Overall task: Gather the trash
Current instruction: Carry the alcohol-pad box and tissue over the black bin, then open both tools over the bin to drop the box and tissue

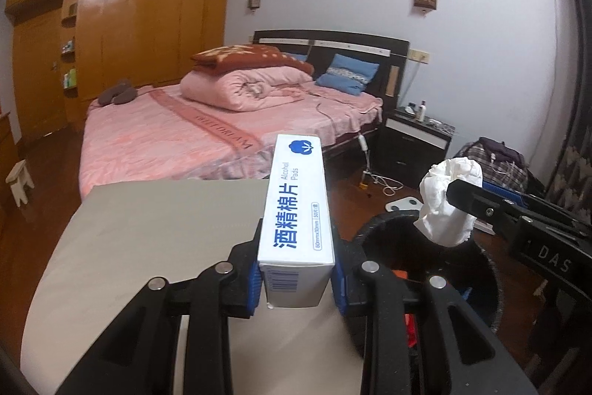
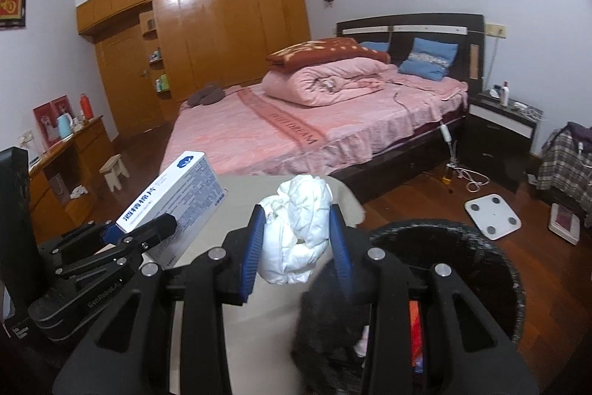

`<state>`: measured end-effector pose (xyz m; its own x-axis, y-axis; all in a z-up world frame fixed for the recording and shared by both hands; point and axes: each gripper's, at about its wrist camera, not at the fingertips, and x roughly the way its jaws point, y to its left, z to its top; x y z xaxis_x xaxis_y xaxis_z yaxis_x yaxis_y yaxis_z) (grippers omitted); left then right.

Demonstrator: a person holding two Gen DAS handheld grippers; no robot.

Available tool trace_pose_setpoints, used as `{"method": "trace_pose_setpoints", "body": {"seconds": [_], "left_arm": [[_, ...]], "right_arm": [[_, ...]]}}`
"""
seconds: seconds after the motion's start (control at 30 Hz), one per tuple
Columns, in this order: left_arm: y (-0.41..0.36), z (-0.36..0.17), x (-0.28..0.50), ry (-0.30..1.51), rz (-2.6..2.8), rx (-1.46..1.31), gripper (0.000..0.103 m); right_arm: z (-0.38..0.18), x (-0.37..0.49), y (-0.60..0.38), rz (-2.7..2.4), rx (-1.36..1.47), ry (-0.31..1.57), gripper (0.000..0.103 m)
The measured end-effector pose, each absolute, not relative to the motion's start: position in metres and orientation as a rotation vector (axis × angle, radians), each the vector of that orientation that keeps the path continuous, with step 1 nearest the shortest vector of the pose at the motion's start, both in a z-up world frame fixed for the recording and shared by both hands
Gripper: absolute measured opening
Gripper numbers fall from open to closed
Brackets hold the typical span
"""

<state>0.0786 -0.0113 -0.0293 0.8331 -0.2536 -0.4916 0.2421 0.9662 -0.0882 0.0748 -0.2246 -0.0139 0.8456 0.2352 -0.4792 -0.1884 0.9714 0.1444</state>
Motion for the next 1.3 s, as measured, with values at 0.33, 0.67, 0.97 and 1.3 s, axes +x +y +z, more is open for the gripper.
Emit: {"method": "trace_pose_setpoints", "body": {"seconds": [0.33,0.67,0.97,1.3], "left_arm": [[-0.065,-0.025,0.076,0.514,-0.349,0.027,0.030],[-0.112,-0.028,0.077,0.514,-0.428,0.063,0.030],[-0.146,-0.039,0.078,0.527,-0.477,0.082,0.030],[-0.175,-0.060,0.090,0.558,-0.528,0.099,0.030]], "right_arm": [[-0.016,0.057,-0.281,0.132,0.120,0.498,0.034],[-0.025,0.043,-0.323,0.052,0.131,0.502,0.034],[-0.037,0.040,-0.348,0.014,0.148,0.517,0.034],[-0.058,0.045,-0.373,-0.024,0.160,0.554,0.034]]}}
